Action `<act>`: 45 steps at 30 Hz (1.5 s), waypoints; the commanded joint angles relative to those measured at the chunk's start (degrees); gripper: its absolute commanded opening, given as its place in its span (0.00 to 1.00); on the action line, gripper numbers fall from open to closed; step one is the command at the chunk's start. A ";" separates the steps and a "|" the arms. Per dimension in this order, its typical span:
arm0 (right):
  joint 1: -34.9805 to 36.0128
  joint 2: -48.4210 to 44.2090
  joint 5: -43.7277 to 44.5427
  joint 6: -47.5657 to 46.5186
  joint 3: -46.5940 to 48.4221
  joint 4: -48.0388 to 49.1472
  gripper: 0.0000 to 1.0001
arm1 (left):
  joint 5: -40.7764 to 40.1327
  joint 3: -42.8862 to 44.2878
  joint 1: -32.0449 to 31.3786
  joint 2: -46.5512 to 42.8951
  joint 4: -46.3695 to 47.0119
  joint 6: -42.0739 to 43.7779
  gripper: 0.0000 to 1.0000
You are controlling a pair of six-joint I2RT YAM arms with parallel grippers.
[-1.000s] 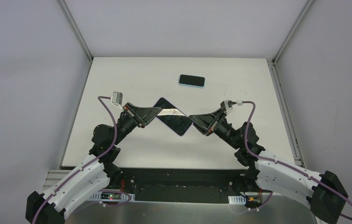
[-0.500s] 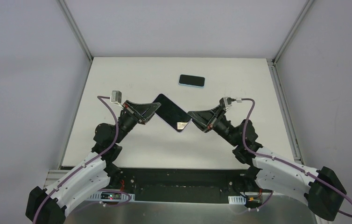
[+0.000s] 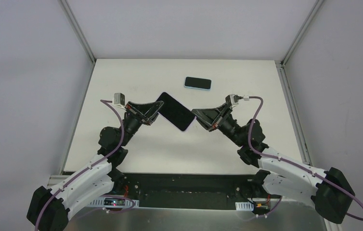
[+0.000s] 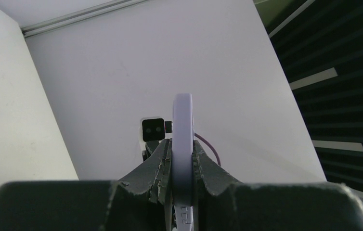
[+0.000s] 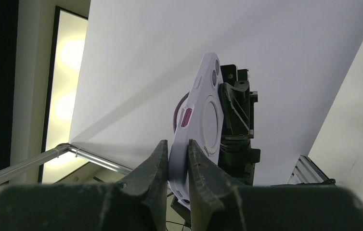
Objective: Take the phone out of the phone case
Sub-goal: Remove the phone case from the phone.
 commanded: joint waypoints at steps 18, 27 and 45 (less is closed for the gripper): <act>3.88 2.86 -9.81 -0.64 13.74 17.76 0.00 | -1.08 3.18 -3.21 9.29 -0.12 0.12 0.00; 4.01 3.83 -10.41 -0.50 14.13 19.02 0.00 | -0.26 5.99 -4.42 12.02 1.61 -1.50 0.00; 1.89 -0.06 -11.83 -3.45 9.45 9.66 0.10 | 0.16 6.49 -4.67 10.24 3.89 -2.90 0.00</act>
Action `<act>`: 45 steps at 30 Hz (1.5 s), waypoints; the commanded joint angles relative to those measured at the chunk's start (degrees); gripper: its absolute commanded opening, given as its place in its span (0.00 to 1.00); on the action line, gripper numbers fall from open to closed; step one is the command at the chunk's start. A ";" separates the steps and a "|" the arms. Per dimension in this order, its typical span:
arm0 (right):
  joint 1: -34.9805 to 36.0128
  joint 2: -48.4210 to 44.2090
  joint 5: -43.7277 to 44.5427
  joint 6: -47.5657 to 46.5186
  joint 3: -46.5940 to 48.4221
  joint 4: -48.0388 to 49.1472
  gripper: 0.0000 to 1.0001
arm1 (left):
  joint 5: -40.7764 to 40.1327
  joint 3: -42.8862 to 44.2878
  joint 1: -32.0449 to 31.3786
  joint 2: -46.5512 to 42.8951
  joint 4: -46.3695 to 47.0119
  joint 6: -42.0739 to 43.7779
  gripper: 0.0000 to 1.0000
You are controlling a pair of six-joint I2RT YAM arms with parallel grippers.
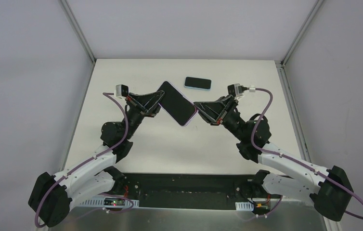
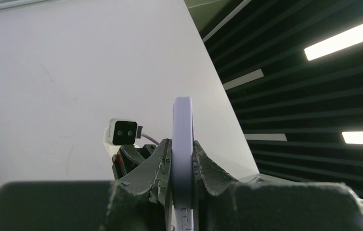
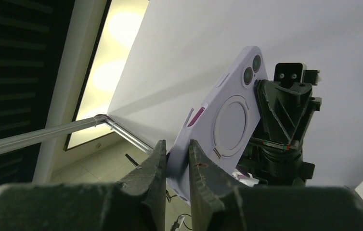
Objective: Take the phone out of the phone case
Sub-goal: Remove the phone case from the phone.
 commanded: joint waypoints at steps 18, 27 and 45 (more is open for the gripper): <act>-3.86 -31.26 4.44 -21.64 -3.74 -54.70 0.76 | 1.32 0.76 -0.77 -5.47 -9.88 9.43 0.00; -3.59 -34.48 9.73 -16.15 -8.30 -61.24 0.71 | 0.09 0.92 -0.77 -5.37 -10.88 11.31 0.00; 7.64 -27.37 15.07 -15.29 -7.40 -54.01 0.61 | -7.57 -3.49 -0.86 -8.35 -13.13 15.44 0.00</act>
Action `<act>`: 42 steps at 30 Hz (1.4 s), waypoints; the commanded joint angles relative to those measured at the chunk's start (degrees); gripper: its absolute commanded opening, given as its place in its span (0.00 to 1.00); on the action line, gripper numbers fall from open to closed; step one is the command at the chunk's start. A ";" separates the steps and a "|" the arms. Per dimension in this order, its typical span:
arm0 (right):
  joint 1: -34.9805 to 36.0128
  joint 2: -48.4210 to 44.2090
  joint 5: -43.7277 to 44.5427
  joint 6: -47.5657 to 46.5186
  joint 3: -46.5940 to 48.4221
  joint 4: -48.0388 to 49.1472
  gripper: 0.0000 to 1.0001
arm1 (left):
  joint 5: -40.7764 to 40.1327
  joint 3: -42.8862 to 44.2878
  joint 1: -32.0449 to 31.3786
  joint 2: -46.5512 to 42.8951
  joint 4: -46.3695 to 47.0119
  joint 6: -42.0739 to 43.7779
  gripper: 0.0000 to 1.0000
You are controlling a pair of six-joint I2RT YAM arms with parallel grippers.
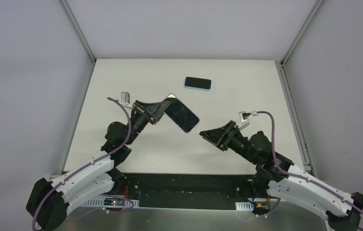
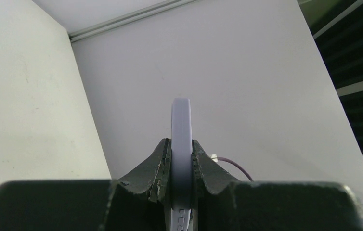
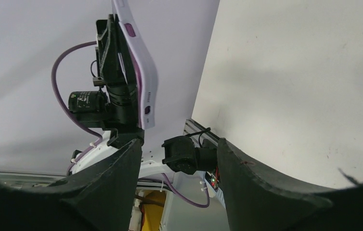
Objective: Take the phone out of the phone case
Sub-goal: Remove the phone case from the phone.
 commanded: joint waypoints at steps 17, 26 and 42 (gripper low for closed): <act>2.70 9.21 -2.21 2.26 6.21 6.88 0.57 | -4.81 -2.15 -0.14 -6.09 2.70 2.11 0.00; 3.12 12.10 -2.68 3.76 7.16 6.43 0.52 | -4.87 -2.19 -0.14 -6.58 2.15 2.20 0.00; 3.24 12.87 -1.44 4.09 7.44 6.06 0.53 | -4.28 -2.05 -0.14 -7.04 1.10 2.37 0.00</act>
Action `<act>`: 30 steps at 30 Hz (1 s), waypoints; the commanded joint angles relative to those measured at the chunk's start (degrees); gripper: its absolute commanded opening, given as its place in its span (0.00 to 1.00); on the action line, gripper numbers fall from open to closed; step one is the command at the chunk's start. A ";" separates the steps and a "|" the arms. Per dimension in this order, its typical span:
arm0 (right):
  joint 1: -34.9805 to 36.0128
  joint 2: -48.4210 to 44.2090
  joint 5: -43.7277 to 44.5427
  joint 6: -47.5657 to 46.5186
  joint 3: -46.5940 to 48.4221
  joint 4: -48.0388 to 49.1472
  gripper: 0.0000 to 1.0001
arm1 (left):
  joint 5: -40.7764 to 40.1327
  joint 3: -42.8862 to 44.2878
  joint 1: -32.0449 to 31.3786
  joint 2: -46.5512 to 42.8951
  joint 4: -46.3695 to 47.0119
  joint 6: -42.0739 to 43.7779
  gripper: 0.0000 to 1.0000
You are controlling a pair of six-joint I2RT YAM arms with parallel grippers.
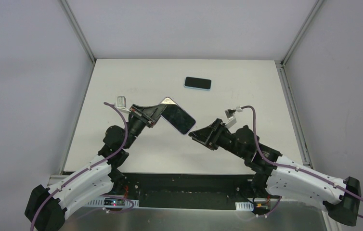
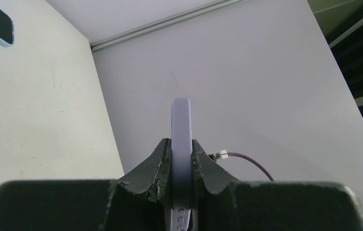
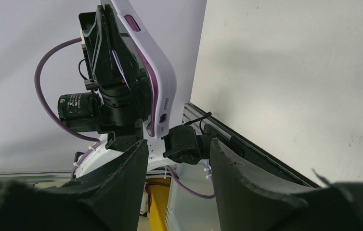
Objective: Take the phone out of the phone case
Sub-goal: Remove the phone case from the phone.
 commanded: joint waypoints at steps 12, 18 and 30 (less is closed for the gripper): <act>0.28 0.72 2.30 0.12 3.20 1.13 0.42 | -0.01 1.42 -0.14 -1.31 5.24 -0.47 0.00; 0.34 1.36 2.51 0.66 3.05 1.70 0.41 | 0.24 1.41 -0.16 -1.28 5.19 -0.84 0.00; 0.31 2.29 2.40 1.62 2.67 2.64 0.41 | 0.17 0.80 -0.57 -2.06 5.10 -0.84 0.00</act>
